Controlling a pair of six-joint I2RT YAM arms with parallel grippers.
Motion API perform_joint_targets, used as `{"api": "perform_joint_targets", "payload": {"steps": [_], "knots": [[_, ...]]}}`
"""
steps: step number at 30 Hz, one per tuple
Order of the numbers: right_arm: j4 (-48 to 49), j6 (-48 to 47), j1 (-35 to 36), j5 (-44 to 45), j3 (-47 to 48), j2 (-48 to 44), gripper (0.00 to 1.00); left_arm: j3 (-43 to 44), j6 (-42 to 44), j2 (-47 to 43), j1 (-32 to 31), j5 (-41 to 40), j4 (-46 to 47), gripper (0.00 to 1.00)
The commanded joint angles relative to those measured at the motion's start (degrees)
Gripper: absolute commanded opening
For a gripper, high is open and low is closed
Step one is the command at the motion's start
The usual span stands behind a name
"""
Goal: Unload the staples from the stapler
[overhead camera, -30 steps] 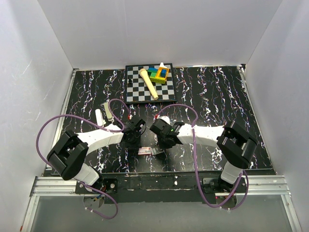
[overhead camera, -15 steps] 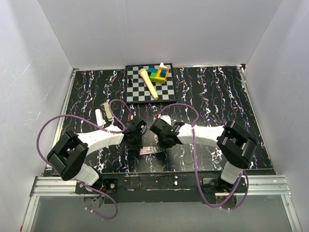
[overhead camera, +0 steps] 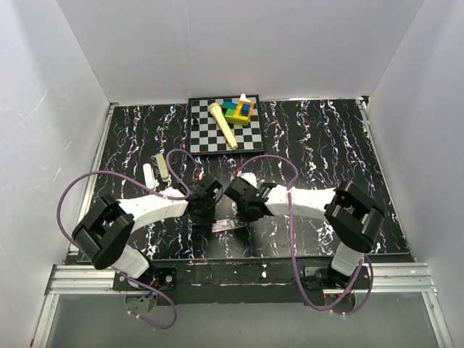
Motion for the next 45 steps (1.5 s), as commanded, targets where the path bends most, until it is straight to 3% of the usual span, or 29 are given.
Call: {"api": "perform_joint_targets", "payload": {"steps": [1,37,40,45], "knots": [[1.6,2.1,-0.2,0.6,0.6,2.4,0.01,-1.5,-0.8,4.0,-2.2,2.4,0.4,0.0],[2.6,4.6,2.0,-1.6,1.5,3.7,0.02,0.6,-1.0,5.6,-4.4,2.1,-0.8,0.0],[1.8,4.6,1.8,-0.7,1.2,2.4,0.12,0.4,-1.0,5.5,-4.3,2.0,-1.0,0.0],[0.7,4.6,2.0,0.1,1.2,0.8,0.18,0.4,-1.0,5.5,-4.3,1.7,-0.9,0.0]]}}
